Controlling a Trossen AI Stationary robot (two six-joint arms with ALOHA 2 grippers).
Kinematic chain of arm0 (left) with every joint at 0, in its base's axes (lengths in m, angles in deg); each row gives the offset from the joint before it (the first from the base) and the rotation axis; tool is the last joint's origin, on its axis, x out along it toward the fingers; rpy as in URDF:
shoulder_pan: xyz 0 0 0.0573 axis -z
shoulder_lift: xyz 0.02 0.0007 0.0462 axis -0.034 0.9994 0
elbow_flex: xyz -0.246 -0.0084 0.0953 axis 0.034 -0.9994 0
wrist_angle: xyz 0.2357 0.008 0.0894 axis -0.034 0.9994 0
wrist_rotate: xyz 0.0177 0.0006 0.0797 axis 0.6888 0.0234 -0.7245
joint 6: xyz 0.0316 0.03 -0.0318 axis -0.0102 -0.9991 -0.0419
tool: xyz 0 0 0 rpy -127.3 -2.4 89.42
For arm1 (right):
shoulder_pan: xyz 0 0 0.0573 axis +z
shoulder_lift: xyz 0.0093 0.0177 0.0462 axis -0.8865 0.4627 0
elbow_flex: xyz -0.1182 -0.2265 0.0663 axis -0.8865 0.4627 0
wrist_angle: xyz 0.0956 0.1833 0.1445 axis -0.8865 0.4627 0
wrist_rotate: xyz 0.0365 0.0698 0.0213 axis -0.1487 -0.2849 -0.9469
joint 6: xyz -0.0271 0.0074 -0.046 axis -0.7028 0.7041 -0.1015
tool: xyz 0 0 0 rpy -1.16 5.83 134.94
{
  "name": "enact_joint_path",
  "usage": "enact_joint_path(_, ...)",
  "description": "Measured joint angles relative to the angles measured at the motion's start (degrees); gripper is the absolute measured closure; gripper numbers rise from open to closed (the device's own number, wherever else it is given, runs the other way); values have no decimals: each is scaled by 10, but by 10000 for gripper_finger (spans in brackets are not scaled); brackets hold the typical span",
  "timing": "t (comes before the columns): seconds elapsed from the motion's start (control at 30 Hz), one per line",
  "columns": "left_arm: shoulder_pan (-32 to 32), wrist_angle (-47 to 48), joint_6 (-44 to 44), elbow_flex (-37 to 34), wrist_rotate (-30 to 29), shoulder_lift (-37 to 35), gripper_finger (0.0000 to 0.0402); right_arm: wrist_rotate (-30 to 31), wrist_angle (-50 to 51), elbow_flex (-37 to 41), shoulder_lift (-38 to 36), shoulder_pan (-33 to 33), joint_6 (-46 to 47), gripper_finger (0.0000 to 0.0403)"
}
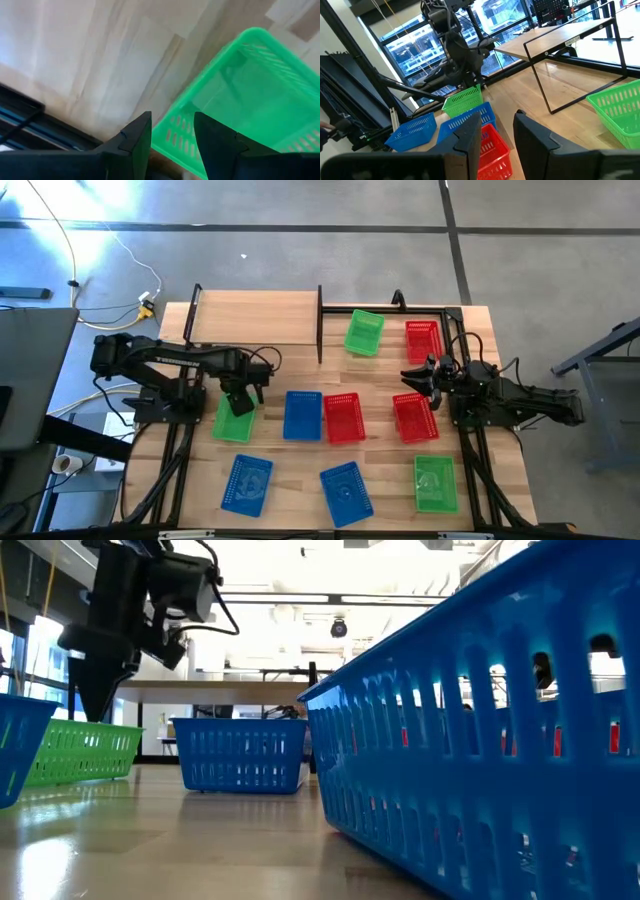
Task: Stack baskets on shelf by color
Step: Put the left green bin on the shelf
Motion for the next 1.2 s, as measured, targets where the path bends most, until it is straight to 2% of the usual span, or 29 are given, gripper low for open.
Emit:
enact_joint_path(0.7, 0, -60, -121, 0, 6, 88, 270, 0, 0, 0, 0, 0, 0, 302)
enact_joint_path(0.83, 0, -60, -124, 0, 6, 89, 302, 0, 0, 0, 0, 0, 0, 302)
enact_joint_path(1.03, 0, -59, -158, 0, 10, 89, 387, 0, 0, 0, 0, 0, 0, 302)
enact_joint_path(1.2, 0, -59, -164, 0, 10, 89, 392, 0, 0, 0, 0, 0, 0, 302)
